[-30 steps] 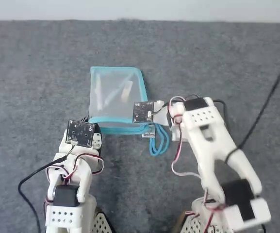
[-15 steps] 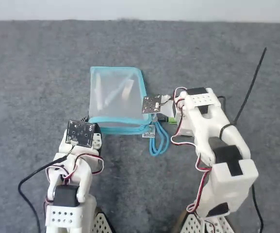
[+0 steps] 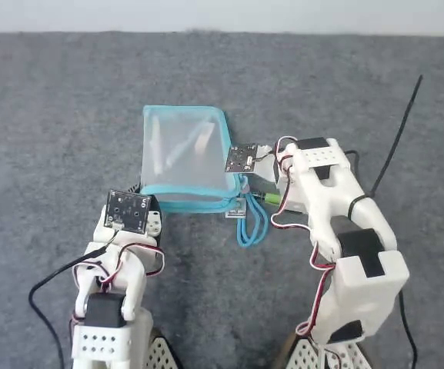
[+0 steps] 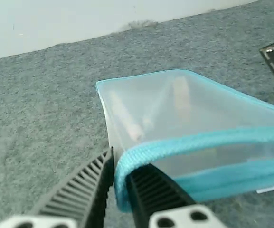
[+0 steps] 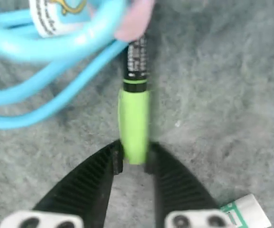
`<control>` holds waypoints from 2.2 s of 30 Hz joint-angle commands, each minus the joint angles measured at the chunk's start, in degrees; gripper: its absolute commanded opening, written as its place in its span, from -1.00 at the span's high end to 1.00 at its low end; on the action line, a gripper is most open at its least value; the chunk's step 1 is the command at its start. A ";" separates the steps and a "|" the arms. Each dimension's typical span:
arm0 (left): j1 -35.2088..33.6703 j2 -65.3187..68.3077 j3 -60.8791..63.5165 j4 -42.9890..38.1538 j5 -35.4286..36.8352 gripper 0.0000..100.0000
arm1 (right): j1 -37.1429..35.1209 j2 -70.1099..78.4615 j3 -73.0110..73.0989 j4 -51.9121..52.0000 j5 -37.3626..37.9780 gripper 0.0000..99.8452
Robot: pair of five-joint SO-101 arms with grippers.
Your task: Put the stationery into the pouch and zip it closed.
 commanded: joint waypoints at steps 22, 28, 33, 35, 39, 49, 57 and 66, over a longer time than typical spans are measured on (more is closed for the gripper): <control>-0.09 -1.41 -1.01 -2.29 0.44 0.98 | 20.53 -5.85 1.32 11.38 -35.16 0.99; -0.09 -1.41 -1.01 -2.29 0.44 0.98 | 21.14 -5.76 5.10 11.30 -34.99 0.85; -0.09 -1.41 -1.01 -2.29 0.44 0.98 | 15.34 -5.85 5.01 11.12 -39.47 0.70; -0.09 -1.41 -1.01 -2.29 0.44 0.98 | 12.26 -6.37 4.84 10.59 -41.23 0.70; -0.09 -1.41 -1.01 -2.29 0.44 0.98 | 9.54 -11.21 5.27 7.87 -45.45 0.70; -0.09 -1.41 -1.19 -2.29 0.44 0.98 | 9.27 -13.23 11.16 4.62 -46.95 0.75; -0.09 -1.41 -1.10 -2.29 0.44 0.98 | 9.71 -13.23 13.54 0.31 -46.86 0.90; -0.09 -1.41 -1.01 -2.29 0.44 0.98 | 10.42 -16.31 11.87 4.00 -47.03 0.99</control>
